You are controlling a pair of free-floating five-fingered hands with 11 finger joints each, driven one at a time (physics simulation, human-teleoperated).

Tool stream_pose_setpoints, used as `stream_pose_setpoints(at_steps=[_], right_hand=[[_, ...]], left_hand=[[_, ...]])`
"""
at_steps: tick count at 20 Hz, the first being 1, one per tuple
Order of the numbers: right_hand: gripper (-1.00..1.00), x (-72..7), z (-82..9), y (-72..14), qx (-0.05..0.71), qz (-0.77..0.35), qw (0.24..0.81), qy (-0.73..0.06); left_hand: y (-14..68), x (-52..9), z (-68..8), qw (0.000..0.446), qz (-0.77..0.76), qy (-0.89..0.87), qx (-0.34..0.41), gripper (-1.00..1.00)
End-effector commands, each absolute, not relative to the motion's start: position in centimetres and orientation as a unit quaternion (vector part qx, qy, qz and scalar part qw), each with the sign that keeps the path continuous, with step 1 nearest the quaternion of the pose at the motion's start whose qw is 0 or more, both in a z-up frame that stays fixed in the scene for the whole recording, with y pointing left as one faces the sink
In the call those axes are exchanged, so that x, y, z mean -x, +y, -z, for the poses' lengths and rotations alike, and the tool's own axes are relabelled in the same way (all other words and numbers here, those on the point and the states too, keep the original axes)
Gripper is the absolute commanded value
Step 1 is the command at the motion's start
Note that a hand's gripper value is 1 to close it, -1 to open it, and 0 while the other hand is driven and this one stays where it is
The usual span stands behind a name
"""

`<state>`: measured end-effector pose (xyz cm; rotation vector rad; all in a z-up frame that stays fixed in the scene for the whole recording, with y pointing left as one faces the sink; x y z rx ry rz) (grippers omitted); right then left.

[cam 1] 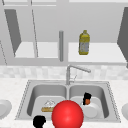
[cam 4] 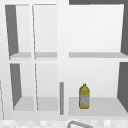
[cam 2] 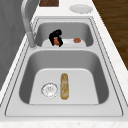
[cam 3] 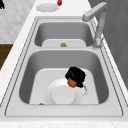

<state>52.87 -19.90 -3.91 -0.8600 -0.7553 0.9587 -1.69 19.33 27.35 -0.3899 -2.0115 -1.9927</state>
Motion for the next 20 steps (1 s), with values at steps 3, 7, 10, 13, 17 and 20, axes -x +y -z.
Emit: stream_pose_setpoints(at_steps=[3, 7, 10, 13, 17, 20], right_hand=[[1.00, -52.3, -0.2, -21.6, 0.397, -0.439, 0.731, -0.340], [1.00, -51.7, -2.3, -23.4, 0.393, -0.441, 0.730, -0.344], [1.00, -51.4, -3.6, -24.3, 0.393, -0.444, 0.728, -0.345], [1.00, -51.3, -5.1, -25.4, 0.395, -0.449, 0.725, -0.342], [1.00, -51.0, -6.9, -27.0, 0.396, -0.450, 0.724, -0.341], [1.00, -50.6, -8.4, -27.9, 0.400, -0.452, 0.722, -0.338]], left_hand=[[19.3, 1.7, -27.4, 0.141, 0.690, -0.697, 0.135, 0.00], [19.3, 1.7, -27.4, 0.141, 0.690, -0.697, 0.135, 0.00], [19.3, 1.7, -27.4, 0.141, 0.690, -0.697, 0.135, 0.00], [19.3, 1.7, -27.4, 0.141, 0.690, -0.697, 0.135, 0.00], [19.3, 1.7, -27.4, 0.141, 0.690, -0.697, 0.135, 0.00], [19.3, 1.7, -27.4, 0.141, 0.690, -0.697, 0.135, 0.00]])
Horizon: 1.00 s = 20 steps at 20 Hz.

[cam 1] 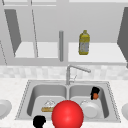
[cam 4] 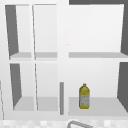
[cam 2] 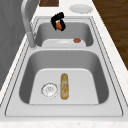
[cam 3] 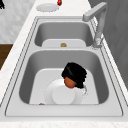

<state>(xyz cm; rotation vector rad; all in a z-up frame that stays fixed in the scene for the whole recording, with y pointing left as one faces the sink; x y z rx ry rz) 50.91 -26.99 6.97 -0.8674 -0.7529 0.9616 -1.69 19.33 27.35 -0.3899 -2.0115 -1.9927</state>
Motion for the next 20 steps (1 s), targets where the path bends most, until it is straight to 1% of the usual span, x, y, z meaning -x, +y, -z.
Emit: stream_pose_setpoints(at_steps=[1, 9, 20], right_hand=[[1.00, -50.5, -8.9, -28.2, 0.402, -0.454, 0.720, -0.337], [1.00, -48.7, -12.5, -29.6, 0.417, -0.474, 0.699, -0.335], [1.00, -45.2, -16.0, -32.2, 0.416, -0.465, 0.707, -0.333]], left_hand=[[19.3, 1.7, -27.4, 0.141, 0.690, -0.697, 0.135, 0.00], [19.3, 1.7, -27.4, 0.141, 0.690, -0.697, 0.135, 0.00], [19.3, 1.7, -27.4, 0.141, 0.690, -0.697, 0.135, 0.00]])
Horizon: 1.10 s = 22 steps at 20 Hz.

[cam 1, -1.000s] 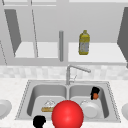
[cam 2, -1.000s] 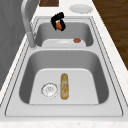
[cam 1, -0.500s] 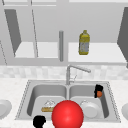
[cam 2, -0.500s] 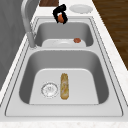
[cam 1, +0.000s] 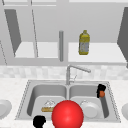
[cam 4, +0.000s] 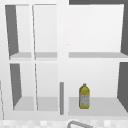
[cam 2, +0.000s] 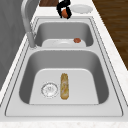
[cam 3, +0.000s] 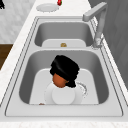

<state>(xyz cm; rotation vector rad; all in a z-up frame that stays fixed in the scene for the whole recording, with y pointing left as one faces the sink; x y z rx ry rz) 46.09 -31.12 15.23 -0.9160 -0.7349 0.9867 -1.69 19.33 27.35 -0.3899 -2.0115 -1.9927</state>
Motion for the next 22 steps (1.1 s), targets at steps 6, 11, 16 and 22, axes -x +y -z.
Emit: stream_pose_setpoints(at_steps=[6, 11, 16, 22], right_hand=[[1.00, -43.9, -16.8, -34.5, 0.411, -0.464, 0.710, -0.333], [1.00, -42.8, -17.3, -37.2, 0.411, -0.460, 0.715, -0.330], [1.00, -41.7, -17.8, -40.1, 0.409, -0.456, 0.719, -0.328], [1.00, -40.4, -18.0, -43.9, 0.401, -0.454, 0.727, -0.324]], left_hand=[[19.3, 1.7, -27.4, 0.141, 0.690, -0.697, 0.135, 0.00], [19.3, 1.7, -27.4, 0.141, 0.690, -0.697, 0.135, 0.00], [19.3, 1.7, -27.4, 0.141, 0.690, -0.697, 0.135, 0.00], [19.3, 1.7, -27.4, 0.141, 0.690, -0.697, 0.135, 0.00]])
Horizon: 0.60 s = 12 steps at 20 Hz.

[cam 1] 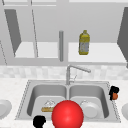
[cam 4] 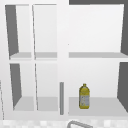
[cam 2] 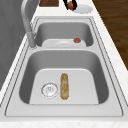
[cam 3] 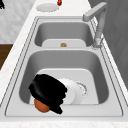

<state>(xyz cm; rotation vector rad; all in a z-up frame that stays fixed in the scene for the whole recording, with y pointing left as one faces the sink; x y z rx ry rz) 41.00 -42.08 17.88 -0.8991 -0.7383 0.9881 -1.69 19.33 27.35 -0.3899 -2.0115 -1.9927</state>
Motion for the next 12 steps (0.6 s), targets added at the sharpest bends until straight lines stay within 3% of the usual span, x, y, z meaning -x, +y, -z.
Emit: stream_pose_setpoints(at_steps=[1, 12], right_hand=[[1.00, -40.2, -18.0, -44.6, 0.400, -0.454, 0.727, -0.324], [1.00, -37.8, -17.6, -52.0, 0.395, -0.459, 0.728, -0.322]], left_hand=[[19.3, 1.7, -27.4, 0.141, 0.690, -0.697, 0.135, 0.00], [19.3, 1.7, -27.4, 0.141, 0.690, -0.697, 0.135, 0.00]])
